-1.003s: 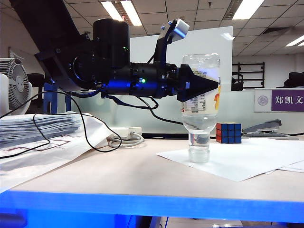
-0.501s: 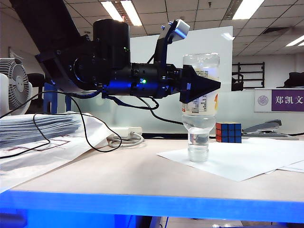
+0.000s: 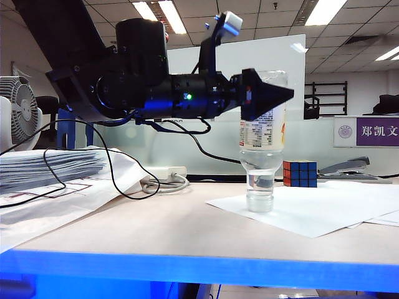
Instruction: Flip the plastic bottle upside down.
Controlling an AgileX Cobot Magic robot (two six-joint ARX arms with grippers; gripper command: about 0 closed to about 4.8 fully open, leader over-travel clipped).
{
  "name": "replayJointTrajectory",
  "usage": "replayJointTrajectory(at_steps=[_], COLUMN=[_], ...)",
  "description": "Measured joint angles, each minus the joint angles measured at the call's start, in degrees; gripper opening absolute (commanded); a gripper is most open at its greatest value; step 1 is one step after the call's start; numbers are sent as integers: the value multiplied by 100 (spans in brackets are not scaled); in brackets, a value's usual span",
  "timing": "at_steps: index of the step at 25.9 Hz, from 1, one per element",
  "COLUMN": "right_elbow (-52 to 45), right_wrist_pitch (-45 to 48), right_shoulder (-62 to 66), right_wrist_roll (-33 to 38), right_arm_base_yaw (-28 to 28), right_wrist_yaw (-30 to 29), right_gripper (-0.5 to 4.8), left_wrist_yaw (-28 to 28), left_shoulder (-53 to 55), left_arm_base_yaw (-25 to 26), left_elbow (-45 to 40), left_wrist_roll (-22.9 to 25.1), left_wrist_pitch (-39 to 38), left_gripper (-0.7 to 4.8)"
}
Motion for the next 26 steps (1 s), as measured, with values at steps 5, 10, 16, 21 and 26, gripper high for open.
replayJointTrajectory(at_steps=[5,10,16,21,26], right_elbow=[0,0,0,0,0], right_wrist_pitch=[0,0,0,0,0], right_shoulder=[0,0,0,0,-4], right_wrist_roll=[0,-2,0,0,-2], right_arm_base_yaw=[0,0,0,0,-2], right_wrist_yaw=[-2,-2,-2,-4,-4], right_gripper=[-6,-6,-6,-6,-6], left_wrist_yaw=[-42,-186,-660,-922,-918], left_shoulder=[-2,-4,-7,-212,-450], left_arm_base_yaw=[0,0,33,33,39], left_elbow=[0,0,2,48,46], left_wrist_roll=[-138,-328,-769,-903,-1045], left_wrist_pitch=[271,708,1764,1816,1816], left_gripper=[479,479,479,479,-5])
